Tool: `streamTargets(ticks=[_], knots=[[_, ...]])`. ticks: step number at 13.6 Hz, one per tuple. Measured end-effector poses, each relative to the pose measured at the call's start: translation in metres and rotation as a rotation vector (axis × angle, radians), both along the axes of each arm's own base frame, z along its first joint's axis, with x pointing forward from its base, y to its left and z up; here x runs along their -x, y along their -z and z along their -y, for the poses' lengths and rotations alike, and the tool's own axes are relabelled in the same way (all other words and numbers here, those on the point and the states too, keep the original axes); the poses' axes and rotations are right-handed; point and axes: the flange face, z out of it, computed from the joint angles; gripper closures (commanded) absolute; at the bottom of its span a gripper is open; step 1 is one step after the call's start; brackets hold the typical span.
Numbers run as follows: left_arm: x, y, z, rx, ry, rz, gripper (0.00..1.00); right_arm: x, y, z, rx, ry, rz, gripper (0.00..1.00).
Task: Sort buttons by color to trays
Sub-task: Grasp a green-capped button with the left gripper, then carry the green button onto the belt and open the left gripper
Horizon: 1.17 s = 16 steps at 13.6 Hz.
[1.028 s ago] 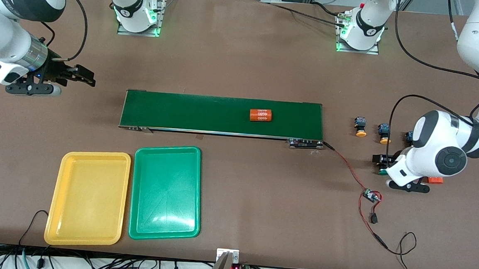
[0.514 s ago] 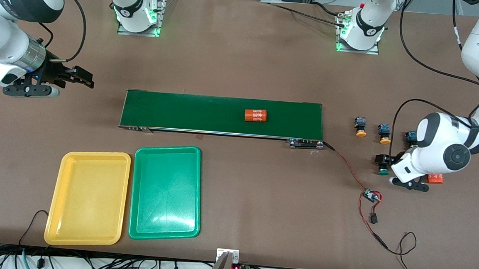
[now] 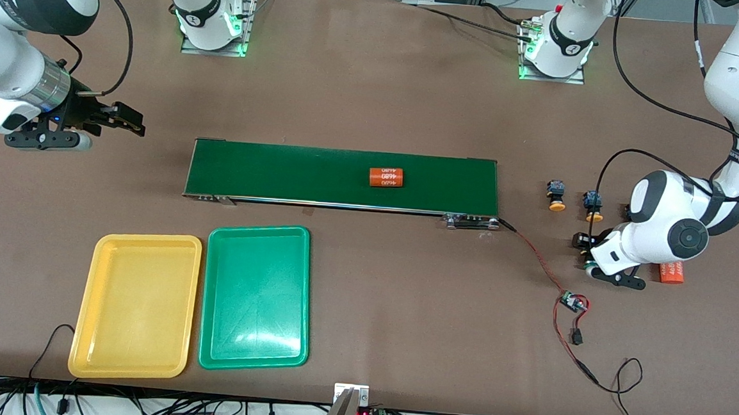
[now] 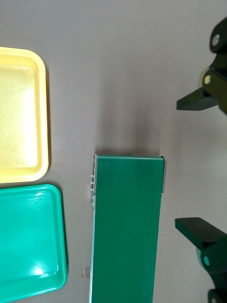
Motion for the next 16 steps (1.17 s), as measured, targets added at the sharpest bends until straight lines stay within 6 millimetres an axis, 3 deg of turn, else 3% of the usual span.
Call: streamTargets(ticks=[3,7,9,11,16], knots=[[-0.003,-0.016,0.0,-0.018,-0.017,0.003,0.9,0.002,0.001,0.001,0.0,0.0,-0.016,0.0],[-0.023,-0.09,0.032,-0.051,0.013,-0.038,0.9,0.003,-0.001,0.013,-0.001,0.015,-0.033,0.0],[-0.025,-0.129,0.074,-0.041,0.061,-0.06,0.9,0.004,0.0,0.016,-0.002,0.017,-0.045,0.0],[-0.018,-0.15,0.129,-0.026,0.049,-0.06,0.9,0.003,0.005,0.016,-0.001,0.017,-0.056,0.0],[0.019,-0.165,0.253,-0.035,-0.029,-0.062,0.89,-0.001,0.009,0.025,-0.001,0.032,-0.061,0.0]])
